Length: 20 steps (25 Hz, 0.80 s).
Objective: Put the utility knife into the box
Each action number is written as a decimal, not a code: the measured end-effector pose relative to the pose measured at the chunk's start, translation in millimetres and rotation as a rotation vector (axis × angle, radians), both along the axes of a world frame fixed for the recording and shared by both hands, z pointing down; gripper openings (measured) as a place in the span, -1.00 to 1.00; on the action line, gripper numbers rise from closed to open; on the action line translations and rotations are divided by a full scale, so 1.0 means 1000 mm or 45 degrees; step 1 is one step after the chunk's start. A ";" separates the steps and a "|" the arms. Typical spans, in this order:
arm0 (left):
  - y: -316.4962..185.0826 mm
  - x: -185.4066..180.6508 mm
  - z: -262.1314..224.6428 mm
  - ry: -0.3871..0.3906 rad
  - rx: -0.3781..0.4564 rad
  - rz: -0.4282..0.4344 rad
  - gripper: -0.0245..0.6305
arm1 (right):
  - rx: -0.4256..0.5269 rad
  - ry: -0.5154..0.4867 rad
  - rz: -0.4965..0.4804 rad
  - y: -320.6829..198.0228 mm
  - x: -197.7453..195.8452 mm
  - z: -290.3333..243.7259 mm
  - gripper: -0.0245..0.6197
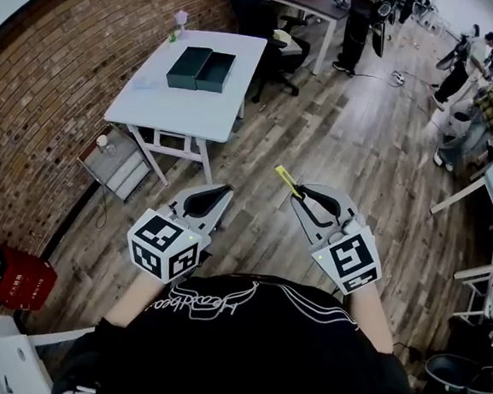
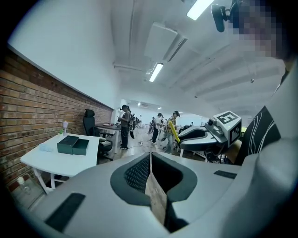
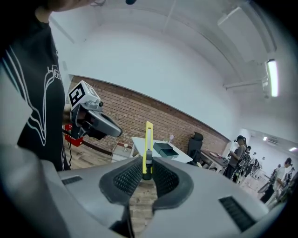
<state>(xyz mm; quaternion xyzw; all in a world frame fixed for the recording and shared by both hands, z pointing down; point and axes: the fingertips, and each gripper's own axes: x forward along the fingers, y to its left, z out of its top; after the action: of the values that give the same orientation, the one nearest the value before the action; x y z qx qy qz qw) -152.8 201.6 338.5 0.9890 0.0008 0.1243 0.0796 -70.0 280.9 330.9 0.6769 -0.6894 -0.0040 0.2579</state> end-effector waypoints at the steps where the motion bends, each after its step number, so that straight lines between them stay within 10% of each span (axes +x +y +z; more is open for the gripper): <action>1: 0.001 0.005 0.001 0.002 -0.005 0.000 -0.82 | -0.006 0.003 0.001 0.002 0.004 0.003 -0.71; 20: -0.083 0.072 0.033 -0.060 -0.070 -0.049 -0.82 | -0.077 -0.044 -0.036 -0.079 0.076 0.039 -0.71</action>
<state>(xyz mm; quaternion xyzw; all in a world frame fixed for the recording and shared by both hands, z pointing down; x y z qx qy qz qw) -80.7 118.4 371.4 0.9831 -0.0167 0.1458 0.1090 6.1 201.4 369.8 0.6589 -0.7031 0.0251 0.2662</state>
